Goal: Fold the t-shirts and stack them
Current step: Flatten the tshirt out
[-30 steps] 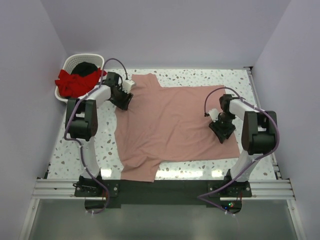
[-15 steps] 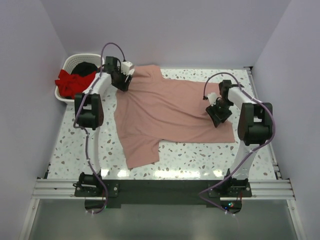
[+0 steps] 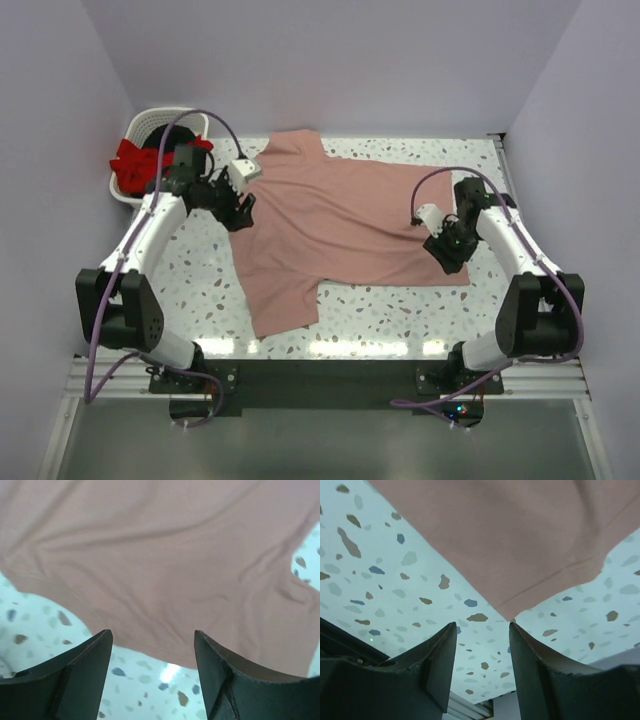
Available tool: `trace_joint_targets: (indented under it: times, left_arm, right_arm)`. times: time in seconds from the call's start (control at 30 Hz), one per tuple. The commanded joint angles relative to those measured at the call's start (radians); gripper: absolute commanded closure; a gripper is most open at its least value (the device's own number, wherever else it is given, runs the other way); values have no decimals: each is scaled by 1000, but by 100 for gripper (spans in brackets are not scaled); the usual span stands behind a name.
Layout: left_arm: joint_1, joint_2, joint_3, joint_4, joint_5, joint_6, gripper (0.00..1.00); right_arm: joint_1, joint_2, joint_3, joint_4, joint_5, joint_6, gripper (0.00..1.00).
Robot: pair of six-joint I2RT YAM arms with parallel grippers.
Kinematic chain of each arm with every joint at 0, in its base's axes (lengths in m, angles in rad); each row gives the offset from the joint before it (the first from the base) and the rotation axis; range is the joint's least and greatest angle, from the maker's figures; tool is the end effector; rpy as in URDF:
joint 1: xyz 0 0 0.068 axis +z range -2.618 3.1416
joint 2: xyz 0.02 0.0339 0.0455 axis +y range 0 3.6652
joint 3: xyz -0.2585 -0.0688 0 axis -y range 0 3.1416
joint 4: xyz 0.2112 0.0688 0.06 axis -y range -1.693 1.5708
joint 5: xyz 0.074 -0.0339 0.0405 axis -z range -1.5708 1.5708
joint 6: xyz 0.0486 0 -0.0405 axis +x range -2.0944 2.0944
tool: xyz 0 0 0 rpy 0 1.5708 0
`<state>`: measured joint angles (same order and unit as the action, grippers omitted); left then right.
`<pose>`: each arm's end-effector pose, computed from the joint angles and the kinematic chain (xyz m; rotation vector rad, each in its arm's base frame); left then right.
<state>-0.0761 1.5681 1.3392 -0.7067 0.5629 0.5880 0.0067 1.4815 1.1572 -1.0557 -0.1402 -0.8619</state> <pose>0.3040 -0.0492 0.2899 0.9797 2.1543 -0.4629 0.2394 0.0084 0.2406 -1.2419 2.6311 0.0704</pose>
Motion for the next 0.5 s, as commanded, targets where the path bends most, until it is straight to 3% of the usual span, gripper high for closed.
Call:
trace_joint_targets:
  times: [0.0, 0.27, 0.47]
  left_arm:
    - [-37, -61, -156, -89, 35, 107, 29]
    - [-160, -152, -360, -18, -101, 115, 30]
    - [-172, -73, -407, 73, -210, 75, 32]
  right_arm:
    - [10, -18, -103, 66, 46, -107, 51]
    - [15, 16, -269, 296, 139, -203, 56]
    - [22, 80, -267, 336, 139, -167, 55]
